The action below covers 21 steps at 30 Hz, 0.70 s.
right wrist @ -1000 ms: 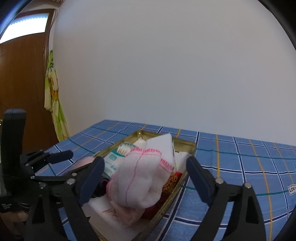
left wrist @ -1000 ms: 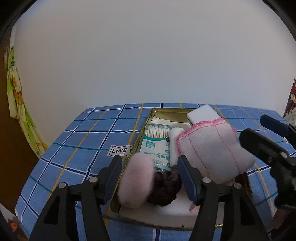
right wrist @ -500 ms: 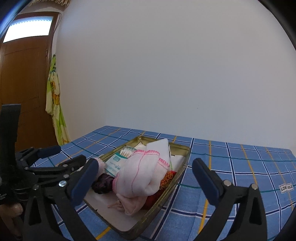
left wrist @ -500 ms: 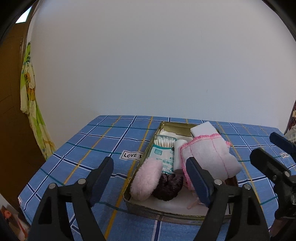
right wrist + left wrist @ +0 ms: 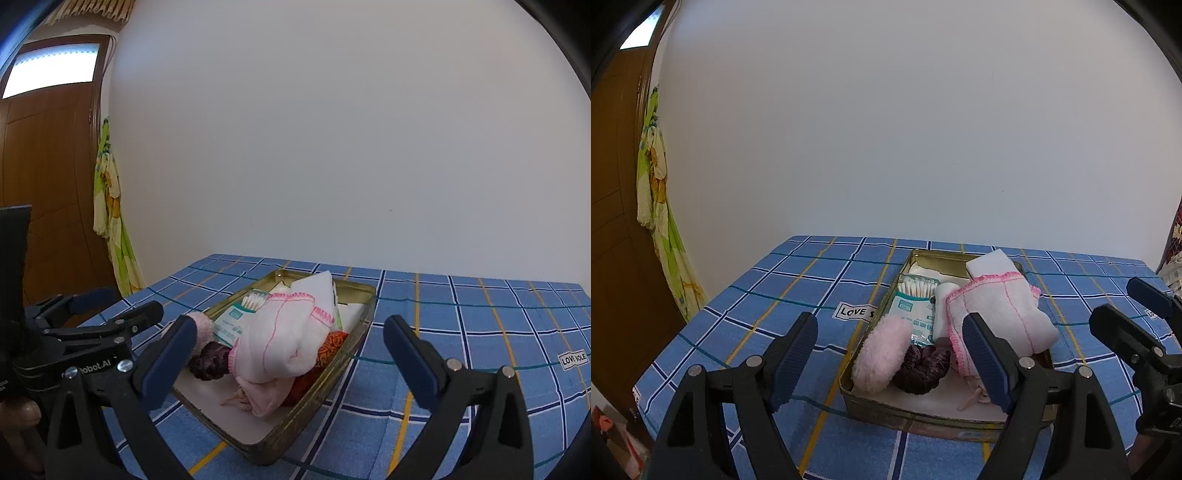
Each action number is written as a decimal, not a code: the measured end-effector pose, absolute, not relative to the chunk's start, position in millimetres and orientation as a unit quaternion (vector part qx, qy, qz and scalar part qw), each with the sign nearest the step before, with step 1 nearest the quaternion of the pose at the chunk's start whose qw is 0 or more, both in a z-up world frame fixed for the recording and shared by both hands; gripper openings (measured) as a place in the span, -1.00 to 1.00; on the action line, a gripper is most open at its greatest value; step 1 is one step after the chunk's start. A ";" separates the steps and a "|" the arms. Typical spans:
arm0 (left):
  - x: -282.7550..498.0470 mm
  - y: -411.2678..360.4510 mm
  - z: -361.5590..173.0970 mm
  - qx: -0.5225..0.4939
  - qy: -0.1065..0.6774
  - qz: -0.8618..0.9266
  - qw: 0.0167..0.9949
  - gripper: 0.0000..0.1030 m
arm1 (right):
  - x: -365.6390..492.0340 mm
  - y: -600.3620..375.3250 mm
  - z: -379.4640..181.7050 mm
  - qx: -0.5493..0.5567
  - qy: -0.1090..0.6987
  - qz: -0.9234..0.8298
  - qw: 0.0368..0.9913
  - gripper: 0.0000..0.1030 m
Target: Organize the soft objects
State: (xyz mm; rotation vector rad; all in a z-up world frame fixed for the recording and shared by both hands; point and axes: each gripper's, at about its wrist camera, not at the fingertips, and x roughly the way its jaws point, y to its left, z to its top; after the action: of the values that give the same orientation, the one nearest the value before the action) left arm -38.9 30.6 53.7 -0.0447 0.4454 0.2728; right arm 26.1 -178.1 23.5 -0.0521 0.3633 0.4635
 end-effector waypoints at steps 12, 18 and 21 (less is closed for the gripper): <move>-40.6 25.7 53.2 -0.020 0.221 0.132 0.966 0.61 | 18.8 -182.3 24.7 -0.018 0.175 0.231 0.957 0.99; -41.1 26.2 51.8 -0.018 0.224 0.134 0.965 0.61 | 17.5 -185.2 25.6 -0.014 0.174 0.229 0.958 0.99; -40.0 26.0 50.7 -0.017 0.227 0.134 0.964 0.61 | 17.8 -185.7 25.5 -0.014 0.175 0.230 0.957 0.99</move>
State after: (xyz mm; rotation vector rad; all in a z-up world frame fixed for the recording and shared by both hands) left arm -40.0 26.0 50.7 -0.0336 0.4597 0.2713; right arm 17.8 -185.7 25.5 -0.0276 0.3543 0.4662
